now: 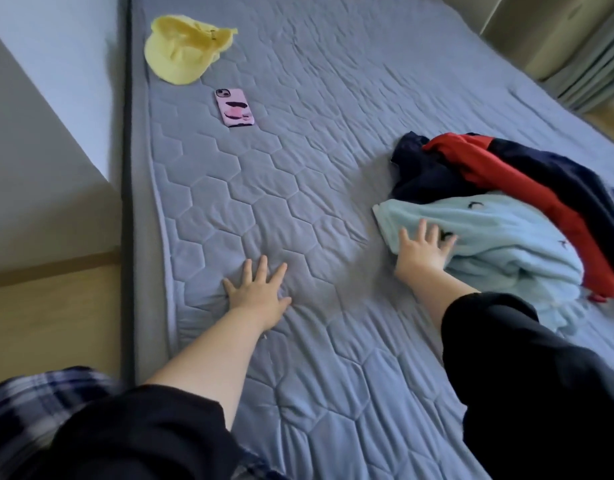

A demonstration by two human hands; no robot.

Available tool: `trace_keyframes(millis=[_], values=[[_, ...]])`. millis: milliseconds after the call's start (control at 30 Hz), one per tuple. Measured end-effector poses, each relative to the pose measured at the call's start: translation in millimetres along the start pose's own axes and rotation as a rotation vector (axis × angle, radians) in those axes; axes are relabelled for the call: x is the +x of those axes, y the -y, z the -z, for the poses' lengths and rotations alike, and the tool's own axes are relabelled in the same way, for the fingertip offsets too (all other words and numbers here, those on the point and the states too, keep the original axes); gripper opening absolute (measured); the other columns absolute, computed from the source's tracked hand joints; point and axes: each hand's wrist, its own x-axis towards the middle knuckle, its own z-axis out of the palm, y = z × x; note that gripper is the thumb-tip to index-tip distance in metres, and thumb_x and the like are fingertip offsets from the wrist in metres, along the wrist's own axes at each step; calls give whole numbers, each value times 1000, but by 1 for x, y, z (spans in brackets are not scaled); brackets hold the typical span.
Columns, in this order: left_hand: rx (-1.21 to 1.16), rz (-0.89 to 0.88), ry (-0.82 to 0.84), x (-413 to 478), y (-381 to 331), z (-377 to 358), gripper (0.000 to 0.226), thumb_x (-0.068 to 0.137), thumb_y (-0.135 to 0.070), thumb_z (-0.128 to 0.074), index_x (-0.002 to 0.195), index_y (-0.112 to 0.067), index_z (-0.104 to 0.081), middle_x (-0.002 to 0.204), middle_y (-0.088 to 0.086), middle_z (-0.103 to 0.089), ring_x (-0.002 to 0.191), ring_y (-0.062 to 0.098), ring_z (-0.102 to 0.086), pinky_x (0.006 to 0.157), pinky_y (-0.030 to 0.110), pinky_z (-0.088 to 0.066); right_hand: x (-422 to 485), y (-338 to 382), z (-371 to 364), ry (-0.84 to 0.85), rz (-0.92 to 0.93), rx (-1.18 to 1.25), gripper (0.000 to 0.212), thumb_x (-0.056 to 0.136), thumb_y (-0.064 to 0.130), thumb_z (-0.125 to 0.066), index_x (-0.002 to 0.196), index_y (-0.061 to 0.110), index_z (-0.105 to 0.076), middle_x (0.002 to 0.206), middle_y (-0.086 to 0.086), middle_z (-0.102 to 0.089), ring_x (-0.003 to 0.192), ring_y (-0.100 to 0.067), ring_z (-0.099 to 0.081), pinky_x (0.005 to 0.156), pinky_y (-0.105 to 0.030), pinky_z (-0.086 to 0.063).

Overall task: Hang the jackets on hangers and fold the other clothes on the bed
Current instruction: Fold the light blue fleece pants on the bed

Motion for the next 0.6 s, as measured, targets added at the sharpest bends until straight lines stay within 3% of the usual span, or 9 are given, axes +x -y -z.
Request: trace_keyframes(millis=[67, 133, 233, 300, 367, 467, 533, 600], values=[[1, 1, 40, -1, -2, 2, 68, 96, -55, -35, 149, -44, 6, 159, -5, 17, 146, 26, 15, 108, 66, -8, 0, -11, -9, 63, -63, 21, 50, 92, 23, -50, 141, 20, -41, 156, -12, -19, 143, -33, -11, 106, -69, -10], [-22, 2, 63, -2, -3, 4, 68, 95, -51, -38, 149, -44, 3, 160, -6, 15, 147, 25, 13, 111, 63, -10, -3, -9, -14, 42, -72, 244, 32, 90, 13, -49, 121, 10, -55, 133, -16, -51, 127, -34, -42, 102, -54, -31], [-238, 2, 26, 1, -2, 14, 61, 96, -42, -45, 151, -35, -19, 161, -3, -2, 148, 22, -1, 117, 48, -13, -10, 9, 6, -54, -54, 707, 23, 92, 18, -52, 109, 3, -56, 114, -19, -61, 108, -37, -56, 85, -35, -42], [-656, 57, -61, 0, -2, 27, 46, 99, -31, -47, 143, -19, -42, 154, 7, -31, 141, 23, -29, 113, 33, -25, -16, 30, 36, -61, 11, 927, 23, 93, 22, -53, 103, 2, -59, 106, -20, -62, 102, -35, -57, 81, -33, -41], [-1235, 176, -95, -5, 1, 42, 37, 102, -27, -41, 133, -11, -53, 137, 5, -53, 121, 20, -50, 95, 25, -38, -34, 58, 70, 23, 148, 1182, 11, 93, 19, -55, 95, 9, -59, 95, -14, -61, 93, -27, -58, 79, -31, -42], [-1918, 238, 61, -12, 16, 62, 41, 104, -41, -24, 125, -19, -52, 107, 4, -61, 89, 19, -56, 74, 27, -37, -75, 108, 112, 357, 433, 1635, 7, 94, 9, -55, 90, 12, -59, 87, -5, -63, 82, -18, -60, 76, -32, -51], [-2141, 262, 27, -17, 29, 71, 44, 104, -42, -21, 120, -17, -53, 91, 8, -63, 74, 22, -57, 64, 28, -44, -98, 138, 129, 295, 628, 1503, 8, 94, 15, -56, 88, 11, -60, 80, -1, -62, 74, -13, -59, 68, -27, -48], [-2169, 334, -69, -21, 40, 78, 45, 102, -41, -27, 131, -16, -50, 105, 7, -66, 80, 22, -61, 66, 32, -48, -107, 156, 134, 40, 714, 1173, 15, 93, 28, -57, 97, 13, -60, 92, -2, -63, 85, -17, -59, 73, -28, -44]])
